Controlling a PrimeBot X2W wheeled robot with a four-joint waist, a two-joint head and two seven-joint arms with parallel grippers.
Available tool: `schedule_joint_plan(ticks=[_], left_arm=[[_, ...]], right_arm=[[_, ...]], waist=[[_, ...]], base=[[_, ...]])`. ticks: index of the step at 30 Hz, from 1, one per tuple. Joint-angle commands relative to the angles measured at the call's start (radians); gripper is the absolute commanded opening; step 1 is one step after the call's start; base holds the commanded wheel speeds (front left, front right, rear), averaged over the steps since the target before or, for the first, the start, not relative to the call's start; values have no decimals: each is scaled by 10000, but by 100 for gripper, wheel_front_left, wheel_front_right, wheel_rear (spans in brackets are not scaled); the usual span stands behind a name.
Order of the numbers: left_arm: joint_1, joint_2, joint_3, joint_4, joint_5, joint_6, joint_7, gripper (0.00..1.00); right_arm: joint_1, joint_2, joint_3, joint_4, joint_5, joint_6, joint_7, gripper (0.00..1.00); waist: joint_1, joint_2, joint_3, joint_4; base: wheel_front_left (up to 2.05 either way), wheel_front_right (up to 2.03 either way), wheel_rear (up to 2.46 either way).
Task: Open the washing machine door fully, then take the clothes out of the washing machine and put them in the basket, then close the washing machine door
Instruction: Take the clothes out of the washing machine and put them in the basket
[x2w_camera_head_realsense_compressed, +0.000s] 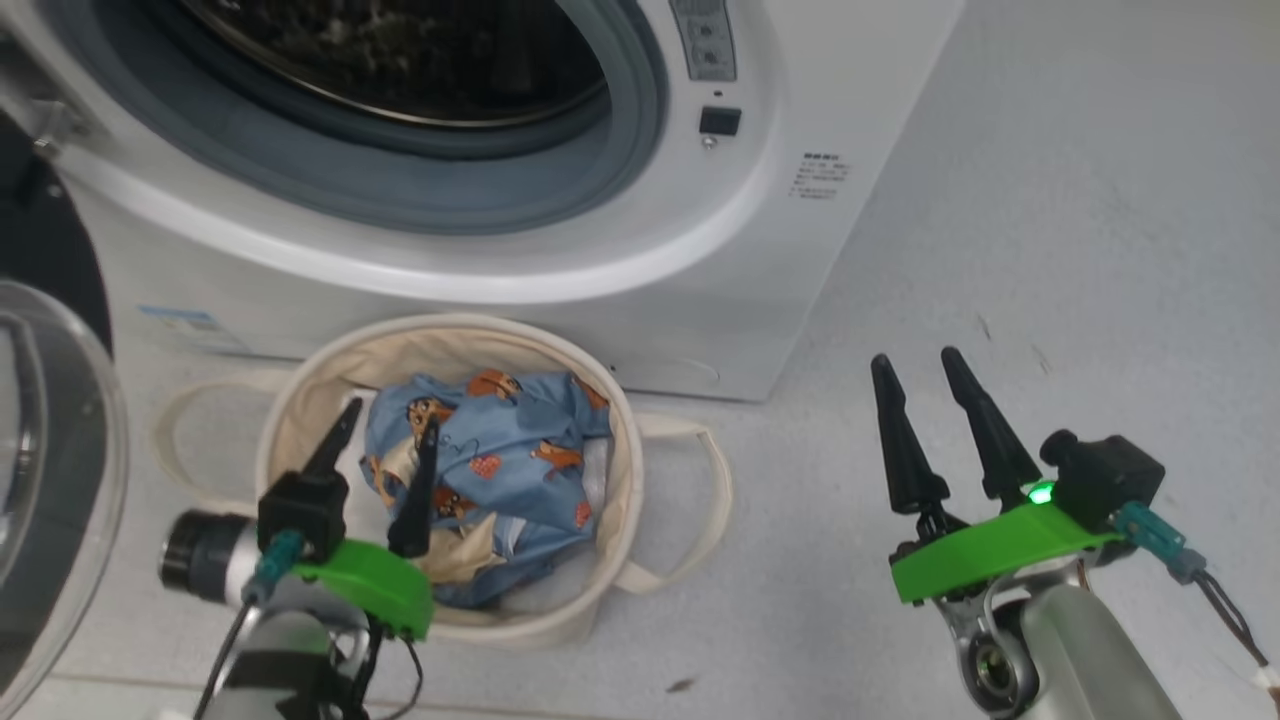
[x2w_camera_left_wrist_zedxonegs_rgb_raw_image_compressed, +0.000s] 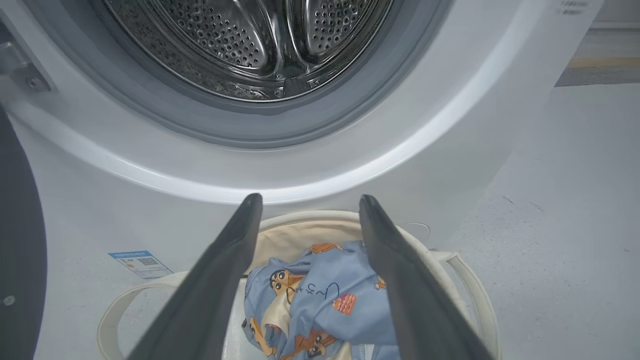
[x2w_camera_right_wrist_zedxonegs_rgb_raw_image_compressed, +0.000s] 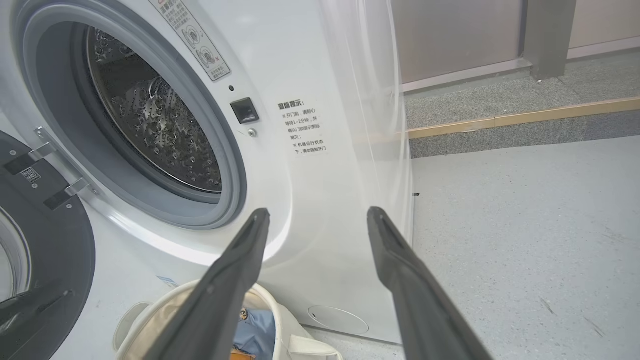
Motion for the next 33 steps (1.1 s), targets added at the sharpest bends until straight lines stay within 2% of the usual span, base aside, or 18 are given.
schedule_joint_plan(ticks=[1, 11, 20, 30, 33], left_arm=[[147, 110, 415, -598, 3, -62, -47, 100], [1589, -329, 1053, -2501, 2, 222, -47, 100], [2766, -733, 1985, -3762, -216, 661, -47, 100], [3654, -965, 2237, -3958, -129, 691, -47, 100], [3852, -1016, 2343, -3873, -83, 817, -47, 100]], right_arm=[[88, 20, 144, -253, -122, 2, -122, 100], [477, 20, 6, -335, -270, 2, -122, 100], [1113, 20, -138, -413, -288, 2, -122, 100], [1757, 20, -544, -110, -83, 2, -122, 100], [1886, 20, -536, -30, -65, 2, -122, 100]], waist=[[0, 0, -388, 174], [0, 0, -1130, 357], [0, 0, -1879, 529], [0, 0, -2341, 517], [0, 0, -2499, 465]], base=[[0, 0, 0], [0, 0, 0], [0, 0, 0], [0, 0, 0], [0, 0, 0]])
